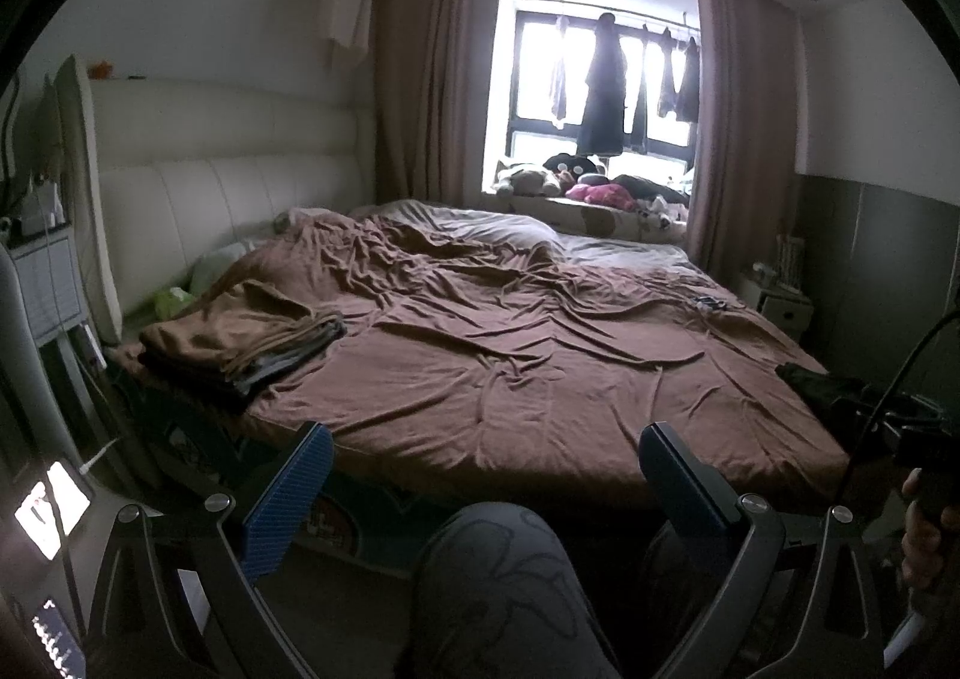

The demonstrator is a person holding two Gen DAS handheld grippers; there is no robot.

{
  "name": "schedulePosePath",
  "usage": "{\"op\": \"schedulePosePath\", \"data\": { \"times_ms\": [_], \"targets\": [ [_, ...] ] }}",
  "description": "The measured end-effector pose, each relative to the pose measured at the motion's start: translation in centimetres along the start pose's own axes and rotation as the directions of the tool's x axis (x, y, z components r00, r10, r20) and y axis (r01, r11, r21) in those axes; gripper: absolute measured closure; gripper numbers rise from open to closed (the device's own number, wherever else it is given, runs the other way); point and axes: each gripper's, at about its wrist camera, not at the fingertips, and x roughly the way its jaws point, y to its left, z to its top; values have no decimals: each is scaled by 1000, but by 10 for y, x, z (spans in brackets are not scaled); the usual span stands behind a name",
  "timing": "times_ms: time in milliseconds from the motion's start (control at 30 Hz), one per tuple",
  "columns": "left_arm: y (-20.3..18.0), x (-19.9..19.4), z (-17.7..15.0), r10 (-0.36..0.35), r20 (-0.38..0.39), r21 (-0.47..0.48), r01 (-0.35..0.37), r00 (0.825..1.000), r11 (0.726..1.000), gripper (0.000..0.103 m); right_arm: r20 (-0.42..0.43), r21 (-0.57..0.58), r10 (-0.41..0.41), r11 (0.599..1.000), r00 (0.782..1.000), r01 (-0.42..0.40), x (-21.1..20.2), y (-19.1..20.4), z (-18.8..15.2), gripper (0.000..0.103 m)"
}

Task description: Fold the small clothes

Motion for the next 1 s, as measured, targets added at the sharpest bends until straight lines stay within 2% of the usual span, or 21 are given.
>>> {"op": "schedulePosePath", "data": {
  "times_ms": [733,1000],
  "targets": [
    [-2,0,-1,1,1,-1,-1,1000,1000,0,6,-7,-1,1000,1000,1,-5,3,-1,0],
    [-10,-6,0,-23,14,-1,23,1000,1000,0,2,-10,1,1000,1000,-1,-4,2,0,0]
  ]
}}
